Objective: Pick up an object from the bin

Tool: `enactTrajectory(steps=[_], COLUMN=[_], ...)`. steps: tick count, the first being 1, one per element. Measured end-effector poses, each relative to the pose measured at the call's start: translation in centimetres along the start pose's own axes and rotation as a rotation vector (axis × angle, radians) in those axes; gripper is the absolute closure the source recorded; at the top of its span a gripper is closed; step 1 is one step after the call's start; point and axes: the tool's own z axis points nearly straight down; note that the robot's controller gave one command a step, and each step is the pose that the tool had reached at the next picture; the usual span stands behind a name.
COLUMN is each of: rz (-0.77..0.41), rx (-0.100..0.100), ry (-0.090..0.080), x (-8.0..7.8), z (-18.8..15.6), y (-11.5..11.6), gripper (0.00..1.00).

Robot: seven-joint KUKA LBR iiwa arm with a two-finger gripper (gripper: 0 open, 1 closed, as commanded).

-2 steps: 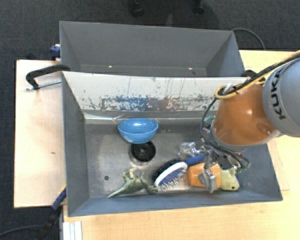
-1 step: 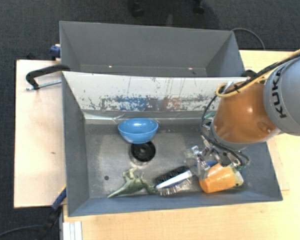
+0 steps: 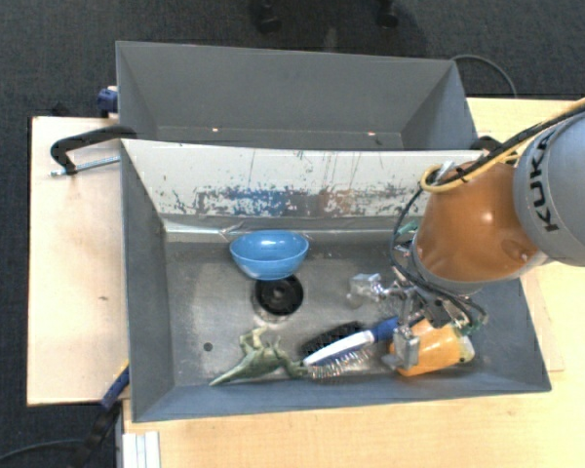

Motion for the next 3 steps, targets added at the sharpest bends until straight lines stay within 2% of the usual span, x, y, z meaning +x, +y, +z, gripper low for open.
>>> enactTrajectory(steps=[1, 2, 3], rz=[0.000, -0.101, -0.145], rx=[0.001, 0.001, 0.005], ry=[-0.001, -0.001, -0.007], x=[0.0, -0.6, -0.7], z=[0.0, -1.6, -14.3], y=[-0.1, 1.1, 1.3], gripper=[1.00, 1.00, 1.00])
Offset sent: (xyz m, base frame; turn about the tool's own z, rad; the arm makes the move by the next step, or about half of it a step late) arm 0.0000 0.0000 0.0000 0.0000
